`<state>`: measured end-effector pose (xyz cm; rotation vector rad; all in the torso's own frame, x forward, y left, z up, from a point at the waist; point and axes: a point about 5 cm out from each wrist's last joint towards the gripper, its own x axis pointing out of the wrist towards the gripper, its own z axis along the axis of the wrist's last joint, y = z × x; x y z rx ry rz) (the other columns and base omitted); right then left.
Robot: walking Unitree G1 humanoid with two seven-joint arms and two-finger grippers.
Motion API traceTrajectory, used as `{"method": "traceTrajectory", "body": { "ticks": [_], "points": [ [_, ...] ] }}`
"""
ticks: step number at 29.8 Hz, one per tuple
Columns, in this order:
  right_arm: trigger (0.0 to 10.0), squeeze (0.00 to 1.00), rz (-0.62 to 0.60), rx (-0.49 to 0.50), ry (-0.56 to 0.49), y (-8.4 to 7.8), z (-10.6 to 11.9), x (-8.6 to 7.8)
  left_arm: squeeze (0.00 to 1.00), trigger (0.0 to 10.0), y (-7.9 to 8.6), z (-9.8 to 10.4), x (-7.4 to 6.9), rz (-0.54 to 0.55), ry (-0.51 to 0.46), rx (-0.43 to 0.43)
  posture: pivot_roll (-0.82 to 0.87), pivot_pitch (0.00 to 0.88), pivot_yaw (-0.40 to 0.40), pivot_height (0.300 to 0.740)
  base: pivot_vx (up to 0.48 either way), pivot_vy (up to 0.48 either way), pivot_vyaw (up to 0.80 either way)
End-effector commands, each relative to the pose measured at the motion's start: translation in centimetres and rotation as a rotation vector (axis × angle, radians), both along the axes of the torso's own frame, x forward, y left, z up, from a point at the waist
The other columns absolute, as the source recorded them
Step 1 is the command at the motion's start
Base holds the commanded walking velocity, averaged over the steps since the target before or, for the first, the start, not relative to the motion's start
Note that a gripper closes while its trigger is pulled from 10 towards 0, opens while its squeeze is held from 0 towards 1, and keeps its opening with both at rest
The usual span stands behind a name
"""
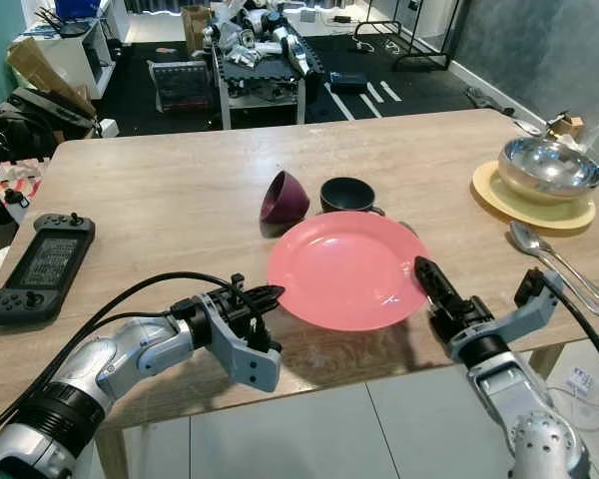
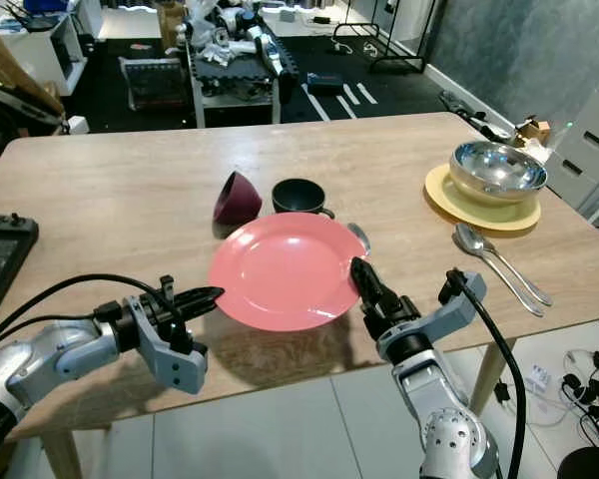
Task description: Setting the table
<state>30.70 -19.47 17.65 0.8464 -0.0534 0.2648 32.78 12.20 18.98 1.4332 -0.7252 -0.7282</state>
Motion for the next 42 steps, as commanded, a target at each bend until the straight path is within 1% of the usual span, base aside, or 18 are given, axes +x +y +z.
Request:
{"method": "traceTrajectory", "body": {
  "ticks": [1,2,5,7,8,9,10,20,28,31,34,35,36,37,38,40,41,42],
  "points": [
    [10.0,0.00,0.090,0.006,0.028,0.9,-0.7,-0.6,0.00,10.0,-0.1,-0.3,-0.1,-0.005,0.002,0.009,0.14,0.161,0.044,0.740,0.000,0.000,0.00],
    [10.0,0.00,0.090,0.006,0.028,0.9,-0.7,-0.6,0.00,10.0,-0.1,-0.3,-0.1,-0.005,0.002,0.009,0.14,0.161,0.044,0.740,0.000,0.000,0.00],
    [10.0,0.00,0.240,0.050,0.039,2.5,-0.9,-1.5,0.00,10.0,-0.2,-0.4,0.0,-0.002,-0.010,0.013,0.13,0.162,0.046,0.740,0.000,0.000,0.00],
    [10.0,0.00,0.240,0.050,0.039,2.5,-0.9,-1.5,0.00,10.0,-0.2,-0.4,0.0,-0.002,-0.010,0.013,0.13,0.162,0.046,0.740,0.000,0.000,0.00],
    [7.8,0.00,0.268,0.070,0.037,3.0,-0.9,-1.7,0.00,10.0,-0.2,-0.5,0.0,-0.001,-0.012,0.015,0.13,0.162,0.046,0.740,0.000,0.000,0.00],
    [3.4,0.00,0.297,0.084,0.032,3.5,-0.8,-2.0,0.00,10.0,-0.3,-0.6,0.1,-0.003,-0.012,0.018,0.13,0.162,0.046,0.740,0.000,0.000,0.00],
    [0.0,0.00,0.301,0.097,0.031,3.8,-0.8,-2.0,0.00,10.0,-0.4,-0.6,0.1,-0.006,-0.011,0.019,0.13,0.160,0.042,0.740,0.000,0.000,0.00],
    [0.0,0.00,0.236,0.159,0.045,2.9,-0.5,-1.2,0.00,10.0,-0.8,-1.2,-0.5,-0.041,0.007,0.029,0.13,0.153,0.042,0.740,0.000,0.000,0.00],
    [0.0,0.00,0.236,0.160,0.072,3.3,-0.8,-0.9,0.00,10.0,-1.9,-1.9,-1.3,-0.098,0.013,0.031,0.13,0.143,0.038,0.740,0.000,0.000,0.00],
    [0.0,0.00,0.235,0.151,0.086,3.6,-1.0,-0.9,0.00,10.0,-2.4,-1.9,-1.4,-0.108,-0.007,0.026,0.13,0.137,0.038,0.740,0.000,0.000,0.00],
    [0.0,0.00,0.226,0.151,0.087,3.6,-1.1,-0.9,0.00,10.0,-2.4,-1.5,-1.0,-0.081,-0.024,0.002,0.13,0.136,0.040,0.740,0.000,0.000,0.00],
    [0.0,0.00,0.218,0.154,0.079,3.5,-1.0,-1.0,0.00,10.0,-2.4,-1.0,-0.5,-0.041,-0.014,-0.048,0.13,0.136,0.040,0.740,0.000,0.000,0.00],
    [0.0,0.00,0.215,0.156,0.075,3.5,-1.0,-1.0,0.25,10.0,-2.3,-0.9,-0.3,-0.024,-0.001,-0.072,0.13,0.132,0.045,0.740,0.000,0.000,0.00],
    [0.0,0.00,0.210,0.156,0.072,3.5,-1.0,-0.9,1.00,10.0,-2.3,-0.6,0.0,-0.005,0.033,-0.115,0.13,0.132,0.045,0.740,0.000,0.000,0.00],
    [0.0,0.00,0.210,0.156,0.072,3.5,-1.0,-0.9,1.00,10.0,-2.3,-0.6,0.0,-0.005,0.033,-0.115,0.13,0.132,0.045,0.740,0.000,0.000,0.00],
    [0.0,0.00,0.194,0.153,0.044,3.3,-0.7,-0.9,1.00,10.0,-2.0,0.0,0.6,0.056,0.091,-0.239,0.13,0.133,0.046,0.740,0.000,0.000,0.00],
    [0.0,0.00,0.161,0.111,0.018,3.0,-0.4,-0.8,1.00,10.0,-1.9,0.4,0.7,0.088,0.138,-0.317,0.13,0.135,0.049,0.740,0.000,0.000,0.00],
    [0.0,0.00,0.161,0.111,0.018,3.0,-0.4,-0.8,1.00,10.0,-1.9,0.4,0.7,0.088,0.138,-0.317,0.13,0.135,0.049,0.740,0.000,0.000,0.00]
  ]
}}
